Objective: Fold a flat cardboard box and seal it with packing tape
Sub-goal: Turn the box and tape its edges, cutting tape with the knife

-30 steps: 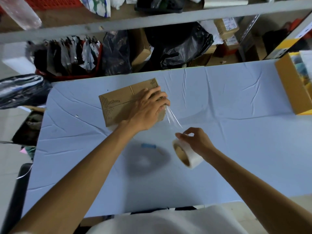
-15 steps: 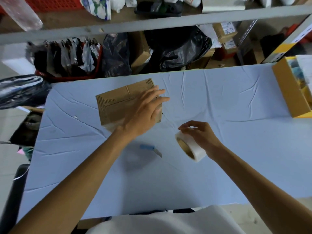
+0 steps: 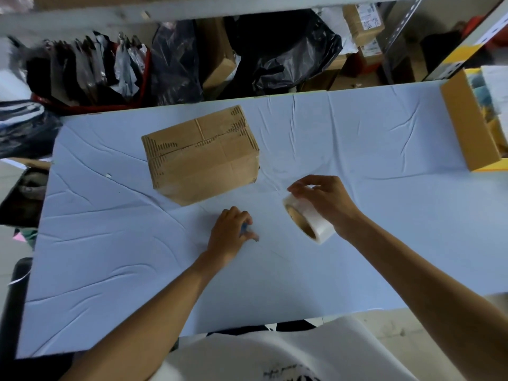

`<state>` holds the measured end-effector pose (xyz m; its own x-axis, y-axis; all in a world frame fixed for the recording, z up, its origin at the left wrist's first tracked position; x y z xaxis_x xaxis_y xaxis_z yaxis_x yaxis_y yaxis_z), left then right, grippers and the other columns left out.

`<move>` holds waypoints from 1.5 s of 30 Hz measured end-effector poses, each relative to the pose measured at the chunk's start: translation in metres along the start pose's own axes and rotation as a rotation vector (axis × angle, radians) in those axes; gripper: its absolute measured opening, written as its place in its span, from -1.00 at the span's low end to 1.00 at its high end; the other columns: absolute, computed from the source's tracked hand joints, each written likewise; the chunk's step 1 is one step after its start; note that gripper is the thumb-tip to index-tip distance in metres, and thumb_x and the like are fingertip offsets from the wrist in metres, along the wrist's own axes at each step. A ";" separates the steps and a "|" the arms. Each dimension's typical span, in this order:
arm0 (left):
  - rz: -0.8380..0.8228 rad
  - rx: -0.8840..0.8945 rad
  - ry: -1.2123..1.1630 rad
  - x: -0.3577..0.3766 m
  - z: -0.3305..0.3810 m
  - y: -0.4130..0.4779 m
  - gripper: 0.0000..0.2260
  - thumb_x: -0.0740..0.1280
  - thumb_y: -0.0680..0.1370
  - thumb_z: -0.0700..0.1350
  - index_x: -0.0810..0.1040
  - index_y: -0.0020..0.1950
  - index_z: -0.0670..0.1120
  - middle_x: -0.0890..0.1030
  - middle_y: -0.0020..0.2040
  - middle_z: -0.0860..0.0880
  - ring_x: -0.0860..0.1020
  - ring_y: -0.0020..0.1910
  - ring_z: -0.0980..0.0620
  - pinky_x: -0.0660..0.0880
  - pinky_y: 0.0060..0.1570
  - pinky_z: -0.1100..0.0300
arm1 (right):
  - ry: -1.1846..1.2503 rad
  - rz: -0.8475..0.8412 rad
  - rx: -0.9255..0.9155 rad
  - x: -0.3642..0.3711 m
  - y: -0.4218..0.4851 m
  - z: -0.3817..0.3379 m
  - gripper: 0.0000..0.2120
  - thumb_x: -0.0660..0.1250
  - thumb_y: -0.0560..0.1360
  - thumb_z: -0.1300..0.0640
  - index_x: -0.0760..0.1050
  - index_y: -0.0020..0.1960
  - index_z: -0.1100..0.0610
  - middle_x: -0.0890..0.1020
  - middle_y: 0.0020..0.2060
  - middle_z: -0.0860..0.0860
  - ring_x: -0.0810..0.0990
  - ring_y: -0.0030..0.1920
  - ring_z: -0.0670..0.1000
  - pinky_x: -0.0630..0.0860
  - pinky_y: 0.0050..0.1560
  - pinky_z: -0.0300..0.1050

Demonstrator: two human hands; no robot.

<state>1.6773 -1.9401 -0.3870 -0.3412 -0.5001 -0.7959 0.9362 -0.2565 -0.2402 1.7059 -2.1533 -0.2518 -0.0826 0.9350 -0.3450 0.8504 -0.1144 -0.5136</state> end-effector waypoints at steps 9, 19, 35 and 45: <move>-0.073 -0.029 -0.018 -0.006 0.009 0.000 -0.80 0.40 0.49 -0.03 0.42 -0.17 -0.09 0.47 -0.20 0.00 0.41 -0.15 -0.02 0.30 -0.16 0.14 | -0.024 -0.005 0.002 0.004 -0.001 -0.005 -0.90 0.39 0.43 0.12 0.68 -0.18 -0.01 0.68 -0.28 -0.07 0.59 -0.26 -0.07 0.44 -0.26 -0.23; 0.352 0.048 -0.549 -0.136 0.082 0.000 -0.93 0.49 0.42 -0.11 0.62 -0.21 -0.04 0.61 -0.37 0.09 0.56 -0.42 0.14 0.45 -0.39 0.38 | -0.019 0.005 -0.026 0.006 0.001 -0.012 -0.85 0.38 0.42 0.17 0.67 -0.23 -0.04 0.69 -0.26 0.03 0.63 -0.22 0.04 0.45 -0.27 -0.21; 0.432 0.155 -0.067 -0.149 0.102 0.031 -0.76 0.37 0.52 0.03 0.47 -0.28 -0.04 0.49 -0.30 0.09 0.44 -0.32 0.10 0.32 -0.38 0.24 | 0.131 0.154 0.004 0.003 -0.006 -0.004 -0.90 0.46 0.38 -0.03 0.68 -0.31 -0.10 0.66 -0.39 -0.17 0.61 -0.35 -0.16 0.43 -0.39 -0.31; 0.306 0.283 -0.008 -0.139 0.093 0.052 -0.85 0.35 0.53 -0.09 0.51 -0.16 -0.14 0.50 -0.03 -0.02 0.46 -0.01 -0.02 0.48 -0.03 0.02 | 0.146 0.132 0.039 0.002 -0.002 -0.003 -0.91 0.47 0.36 -0.03 0.68 -0.28 -0.05 0.66 -0.35 -0.14 0.59 -0.29 -0.09 0.42 -0.35 -0.25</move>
<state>1.7658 -1.9613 -0.2373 -0.0524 -0.5947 -0.8023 0.9348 -0.3118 0.1700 1.7054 -2.1502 -0.2492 0.1071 0.9493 -0.2956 0.8277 -0.2499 -0.5025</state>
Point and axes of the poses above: each hand's wrist, its own y-axis towards the middle knuckle, its own x-axis out of the palm, z = x × y, the point moved 1 cm from there along y, towards the middle knuckle
